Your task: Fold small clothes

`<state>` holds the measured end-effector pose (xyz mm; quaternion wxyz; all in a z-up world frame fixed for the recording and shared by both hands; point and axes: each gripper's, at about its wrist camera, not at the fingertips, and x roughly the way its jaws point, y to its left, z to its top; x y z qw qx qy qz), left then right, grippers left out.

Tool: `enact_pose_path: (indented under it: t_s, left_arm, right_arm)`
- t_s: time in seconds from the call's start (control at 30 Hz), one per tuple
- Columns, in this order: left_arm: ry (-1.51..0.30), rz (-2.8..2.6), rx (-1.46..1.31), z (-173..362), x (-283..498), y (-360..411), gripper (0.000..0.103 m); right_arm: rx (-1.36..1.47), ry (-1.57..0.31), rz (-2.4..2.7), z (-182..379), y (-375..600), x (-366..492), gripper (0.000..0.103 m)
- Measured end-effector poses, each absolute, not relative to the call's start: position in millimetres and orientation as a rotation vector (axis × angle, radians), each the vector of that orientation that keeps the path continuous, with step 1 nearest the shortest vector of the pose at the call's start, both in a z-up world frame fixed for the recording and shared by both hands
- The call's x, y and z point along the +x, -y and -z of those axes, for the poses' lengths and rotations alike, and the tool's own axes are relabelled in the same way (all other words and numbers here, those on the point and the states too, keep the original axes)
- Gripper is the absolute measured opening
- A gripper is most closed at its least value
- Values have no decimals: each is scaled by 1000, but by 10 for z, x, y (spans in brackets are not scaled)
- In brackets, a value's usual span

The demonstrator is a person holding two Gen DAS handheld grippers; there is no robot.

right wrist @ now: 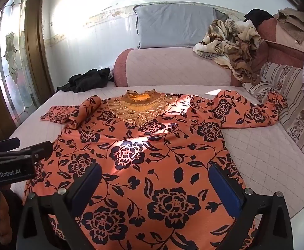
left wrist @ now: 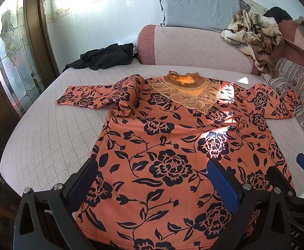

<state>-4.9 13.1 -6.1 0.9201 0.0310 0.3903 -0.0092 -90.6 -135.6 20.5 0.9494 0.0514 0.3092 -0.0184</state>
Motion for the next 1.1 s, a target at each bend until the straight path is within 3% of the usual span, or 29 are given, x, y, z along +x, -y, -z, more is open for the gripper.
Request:
enact_pose_path:
  t_s: [1.1]
  left_arm:
    - [-827,33,55,155,-44,-140,103]
  right_arm:
    - [96,-637,48,-172,1344,-884,103]
